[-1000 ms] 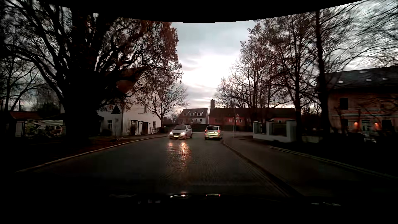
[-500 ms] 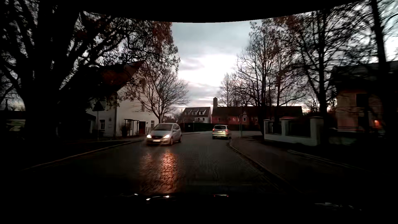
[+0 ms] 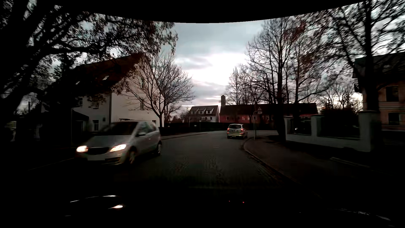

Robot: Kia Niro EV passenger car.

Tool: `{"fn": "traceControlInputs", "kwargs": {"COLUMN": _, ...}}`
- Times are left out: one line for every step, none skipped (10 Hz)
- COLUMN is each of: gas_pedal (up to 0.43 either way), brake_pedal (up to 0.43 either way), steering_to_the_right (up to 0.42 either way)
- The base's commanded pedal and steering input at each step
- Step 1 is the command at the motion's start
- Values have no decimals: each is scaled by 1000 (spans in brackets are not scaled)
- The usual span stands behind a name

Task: Follow the waypoints while adhering to traffic rules and regulations

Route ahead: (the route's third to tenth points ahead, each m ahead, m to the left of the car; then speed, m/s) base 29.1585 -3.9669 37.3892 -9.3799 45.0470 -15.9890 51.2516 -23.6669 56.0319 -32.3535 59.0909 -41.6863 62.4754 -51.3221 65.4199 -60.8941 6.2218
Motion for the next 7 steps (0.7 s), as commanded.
{"fn": "traceControlInputs", "kwargs": {"gas_pedal": 47, "brake_pedal": 0, "steering_to_the_right": -29}}
{"fn": "traceControlInputs", "kwargs": {"gas_pedal": 47, "brake_pedal": 0, "steering_to_the_right": -26}}
{"fn": "traceControlInputs", "kwargs": {"gas_pedal": 47, "brake_pedal": 0, "steering_to_the_right": -20}}
{"fn": "traceControlInputs", "kwargs": {"gas_pedal": 47, "brake_pedal": 0, "steering_to_the_right": -13}}
{"fn": "traceControlInputs", "kwargs": {"gas_pedal": 47, "brake_pedal": 0, "steering_to_the_right": -6}}
{"fn": "traceControlInputs", "kwargs": {"gas_pedal": 47, "brake_pedal": 0, "steering_to_the_right": 8}}
{"fn": "traceControlInputs", "kwargs": {"gas_pedal": 47, "brake_pedal": 0, "steering_to_the_right": 18}}
